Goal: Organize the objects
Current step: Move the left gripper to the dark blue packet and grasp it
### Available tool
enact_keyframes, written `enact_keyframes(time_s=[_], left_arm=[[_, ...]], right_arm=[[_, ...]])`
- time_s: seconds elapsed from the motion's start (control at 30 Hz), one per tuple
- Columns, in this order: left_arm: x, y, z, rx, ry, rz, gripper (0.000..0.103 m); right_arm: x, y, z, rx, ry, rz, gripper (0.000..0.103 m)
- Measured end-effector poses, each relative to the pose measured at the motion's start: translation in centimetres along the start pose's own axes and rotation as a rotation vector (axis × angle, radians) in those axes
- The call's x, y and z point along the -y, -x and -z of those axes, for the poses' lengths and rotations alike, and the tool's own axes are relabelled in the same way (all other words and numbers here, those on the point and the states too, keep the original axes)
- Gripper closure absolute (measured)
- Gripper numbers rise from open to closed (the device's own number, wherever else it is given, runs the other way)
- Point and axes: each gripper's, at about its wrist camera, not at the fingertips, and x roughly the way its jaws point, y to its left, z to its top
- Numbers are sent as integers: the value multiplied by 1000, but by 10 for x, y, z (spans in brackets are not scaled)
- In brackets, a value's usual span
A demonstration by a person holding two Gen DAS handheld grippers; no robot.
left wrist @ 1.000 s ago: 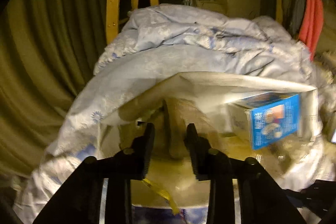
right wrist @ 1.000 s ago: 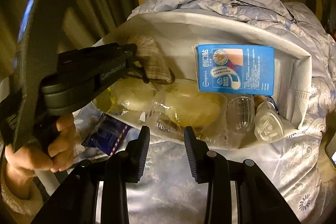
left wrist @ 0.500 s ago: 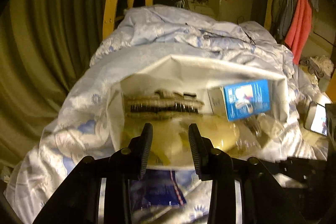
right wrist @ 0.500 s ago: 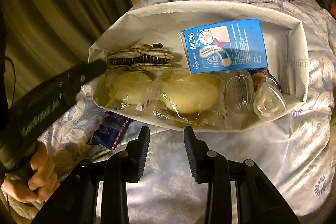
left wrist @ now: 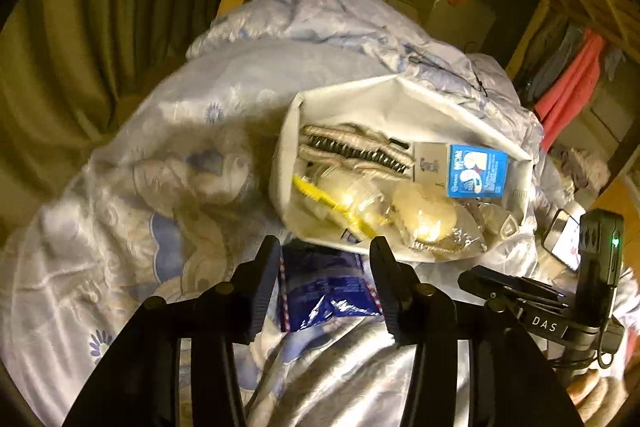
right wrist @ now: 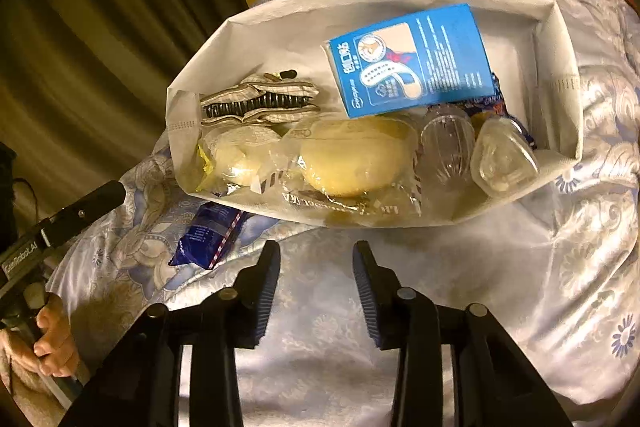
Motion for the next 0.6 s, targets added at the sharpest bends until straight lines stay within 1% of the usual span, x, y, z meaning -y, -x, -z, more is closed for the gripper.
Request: enact_keyframes(time_s=[0.13, 0.23, 0.4, 0.47, 0.53, 0.57, 0.6], left_arm=[[-17, -10, 2, -44, 65, 31, 57], [-23, -19, 4, -71, 99, 59, 57], [-19, -41, 12, -125, 99, 85, 56], [-15, -52, 16, -145, 93, 92, 51], [-11, -62, 19, -174, 90, 101, 50], [-8, -68, 21, -194, 80, 101, 45], [-5, -74, 23, -205, 68, 84, 42]], right_arm=[[4, -1, 1, -18, -24, -13, 66], [2, 1, 0, -10, -17, -15, 66], [1, -2, -1, -19, -6, -12, 66], [2, -4, 0, -26, -8, -11, 66], [4, -4, -1, -28, -10, -12, 66], [4, -4, -2, -28, -10, -11, 66], [4, -4, -2, -29, -10, -12, 66]])
